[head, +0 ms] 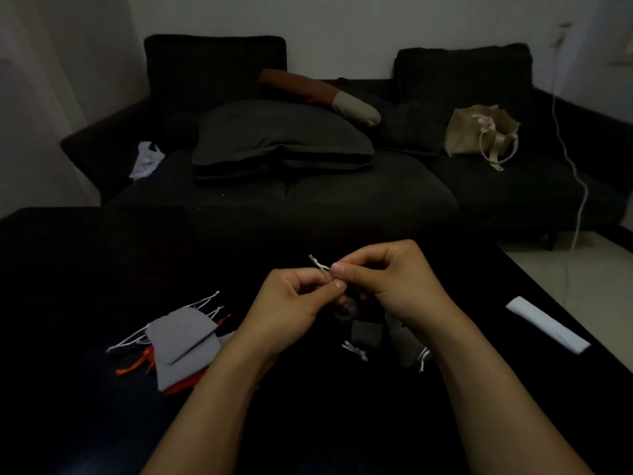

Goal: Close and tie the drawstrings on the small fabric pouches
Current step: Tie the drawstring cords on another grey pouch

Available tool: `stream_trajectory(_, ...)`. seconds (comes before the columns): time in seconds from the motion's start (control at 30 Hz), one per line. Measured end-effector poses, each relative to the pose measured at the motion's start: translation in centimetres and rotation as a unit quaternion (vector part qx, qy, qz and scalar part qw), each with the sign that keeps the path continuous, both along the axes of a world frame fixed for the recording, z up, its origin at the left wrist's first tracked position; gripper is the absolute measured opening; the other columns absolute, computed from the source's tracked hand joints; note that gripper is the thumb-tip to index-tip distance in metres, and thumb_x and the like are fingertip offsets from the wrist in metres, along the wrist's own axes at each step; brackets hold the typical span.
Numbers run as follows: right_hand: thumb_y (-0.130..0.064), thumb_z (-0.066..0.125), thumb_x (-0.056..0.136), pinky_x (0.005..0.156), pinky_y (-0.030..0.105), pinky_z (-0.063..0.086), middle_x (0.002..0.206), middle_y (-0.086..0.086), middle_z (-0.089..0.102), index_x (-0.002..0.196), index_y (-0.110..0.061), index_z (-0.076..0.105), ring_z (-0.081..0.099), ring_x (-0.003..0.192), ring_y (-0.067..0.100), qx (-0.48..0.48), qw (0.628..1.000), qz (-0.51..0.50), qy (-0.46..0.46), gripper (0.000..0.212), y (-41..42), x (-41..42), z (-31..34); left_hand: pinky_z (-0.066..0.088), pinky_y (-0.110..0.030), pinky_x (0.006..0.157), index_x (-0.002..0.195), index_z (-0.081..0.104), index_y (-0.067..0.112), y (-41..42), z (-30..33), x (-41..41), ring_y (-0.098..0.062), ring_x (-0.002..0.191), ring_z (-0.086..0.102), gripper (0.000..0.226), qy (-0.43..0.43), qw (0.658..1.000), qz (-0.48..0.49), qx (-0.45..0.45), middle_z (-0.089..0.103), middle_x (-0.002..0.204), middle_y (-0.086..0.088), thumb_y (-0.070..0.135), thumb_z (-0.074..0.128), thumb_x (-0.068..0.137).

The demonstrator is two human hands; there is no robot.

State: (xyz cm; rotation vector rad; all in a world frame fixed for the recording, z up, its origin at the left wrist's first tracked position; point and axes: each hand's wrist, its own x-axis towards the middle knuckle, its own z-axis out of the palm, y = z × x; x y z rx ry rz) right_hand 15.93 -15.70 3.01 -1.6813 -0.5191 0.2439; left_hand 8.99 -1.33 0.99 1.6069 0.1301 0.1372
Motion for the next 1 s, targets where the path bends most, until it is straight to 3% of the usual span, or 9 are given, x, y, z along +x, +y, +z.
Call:
stream_trajectory(0.1,-0.006,0.072,0.084,0.056,0.021,0.05,0.075,0.019,0.072,0.086,0.0,0.076,0.061,0.064,0.018,0.027,0.999,-0.019,0.032,0.007,-0.1,0.2,-0.3,0.054,-0.021,0.071,0.086,0.075,0.003,-0.2,-0.1,0.2,-0.015,0.083,0.073,0.02,0.016,0.999,0.017,-0.03,0.076,0.086,-0.008,0.015,0.061,0.094)
stream_trajectory(0.23,0.004,0.067,0.085,0.062,0.019,0.056,0.078,0.017,0.072,0.094,0.001,0.073,0.065,0.067,0.018,0.081,0.99,-0.003,0.112,0.011,-0.3,0.3,-0.2,0.052,-0.022,0.072,0.092,0.075,0.008,-0.4,-0.2,0.7,-0.014,0.079,0.068,0.017,0.023,0.995,0.054,-0.085,0.076,0.084,-0.008,0.011,0.059,0.095)
stream_trajectory(0.47,0.007,0.071,0.08,0.061,0.019,0.057,0.08,0.019,0.073,0.096,0.005,0.071,0.068,0.063,0.014,0.081,0.988,0.021,0.126,0.016,-0.1,0.1,-0.2,0.052,-0.015,0.06,0.092,0.076,0.013,-0.1,0.3,0.4,-0.006,0.071,0.071,0.011,-0.005,0.979,0.11,-0.171,0.076,0.08,-0.001,0.014,0.065,0.09)
stream_trajectory(0.63,0.002,0.077,0.075,0.057,0.017,0.053,0.07,0.008,0.073,0.083,0.0,0.074,0.066,0.061,0.011,0.068,0.995,0.016,0.066,0.008,0.3,0.1,-0.9,0.054,-0.016,0.063,0.09,0.076,0.012,0.1,0.5,0.2,-0.009,0.076,0.072,0.009,-0.02,0.985,0.099,-0.141,0.077,0.085,-0.004,0.014,0.07,0.084)
stream_trajectory(0.7,0.002,0.077,0.075,0.066,0.016,0.053,0.077,0.0,0.074,0.078,-0.004,0.075,0.069,0.07,0.006,0.06,0.998,0.024,0.027,0.007,0.3,0.1,-1.0,0.053,-0.016,0.062,0.09,0.075,0.012,0.3,0.5,0.2,-0.009,0.074,0.071,0.008,-0.017,0.988,0.096,-0.117,0.077,0.084,-0.003,0.015,0.07,0.085)
stream_trajectory(0.77,0.001,0.077,0.075,0.084,0.018,0.052,0.097,-0.003,0.074,0.074,-0.007,0.074,0.07,0.089,0.003,0.043,0.999,0.033,-0.003,0.009,0.2,0.2,-1.0,0.051,-0.015,0.062,0.09,0.076,0.013,0.5,0.4,0.2,-0.007,0.072,0.068,0.008,-0.023,0.992,0.089,-0.088,0.077,0.083,-0.002,0.016,0.071,0.084)
stream_trajectory(0.83,0.004,0.075,0.076,0.087,0.023,0.054,0.103,0.008,0.075,0.076,-0.004,0.071,0.071,0.094,0.012,0.055,0.997,0.061,0.015,0.008,0.1,0.2,-1.0,0.05,-0.015,0.06,0.089,0.076,0.013,0.7,0.5,0.1,-0.004,0.07,0.067,0.01,-0.031,0.995,0.069,-0.072,0.076,0.082,0.0,0.016,0.071,0.082)
stream_trajectory(0.93,0.007,0.074,0.075,0.074,0.023,0.058,0.085,0.018,0.075,0.08,0.004,0.07,0.072,0.077,0.016,0.058,0.996,0.064,0.032,0.008,-0.1,-0.1,-0.9,0.049,-0.015,0.059,0.089,0.077,0.014,1.2,0.6,0.0,-0.003,0.07,0.067,0.01,-0.044,0.996,0.062,-0.042,0.076,0.083,0.0,0.014,0.072,0.08)
stream_trajectory(1.0,0.008,0.076,0.073,0.075,0.027,0.058,0.085,0.022,0.074,0.081,0.004,0.07,0.071,0.077,0.02,0.05,0.997,0.047,0.039,0.01,-0.2,-0.2,-0.8,0.05,-0.015,0.06,0.088,0.078,0.017,1.3,0.6,0.0,-0.004,0.073,0.069,0.011,-0.056,0.997,0.057,-0.011,0.077,0.086,-0.002,0.012,0.075,0.079)
